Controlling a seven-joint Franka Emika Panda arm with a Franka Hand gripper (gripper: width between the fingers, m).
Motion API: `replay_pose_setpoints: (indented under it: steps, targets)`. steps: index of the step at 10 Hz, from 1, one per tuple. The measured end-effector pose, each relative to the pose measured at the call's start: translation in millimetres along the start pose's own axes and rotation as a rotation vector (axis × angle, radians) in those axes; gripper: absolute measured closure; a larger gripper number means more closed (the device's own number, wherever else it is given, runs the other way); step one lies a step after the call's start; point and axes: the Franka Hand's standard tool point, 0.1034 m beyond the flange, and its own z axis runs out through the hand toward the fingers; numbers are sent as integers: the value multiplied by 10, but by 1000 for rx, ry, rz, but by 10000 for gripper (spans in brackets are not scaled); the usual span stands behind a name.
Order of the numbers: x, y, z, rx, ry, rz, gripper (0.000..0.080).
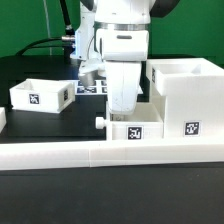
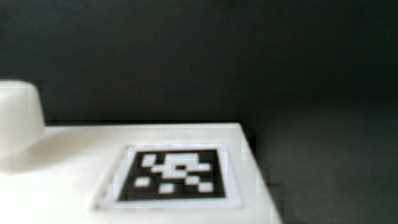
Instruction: Assemble drawer
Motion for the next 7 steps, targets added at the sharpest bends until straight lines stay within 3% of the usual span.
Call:
replay_pose_setpoints:
  steps: [3, 5, 7]
  targets:
    - [-15, -3, 7, 1, -1, -29, 757]
    - [-21, 1, 13, -29, 7, -13, 757]
    - [-23, 1, 12, -29, 7, -12, 757]
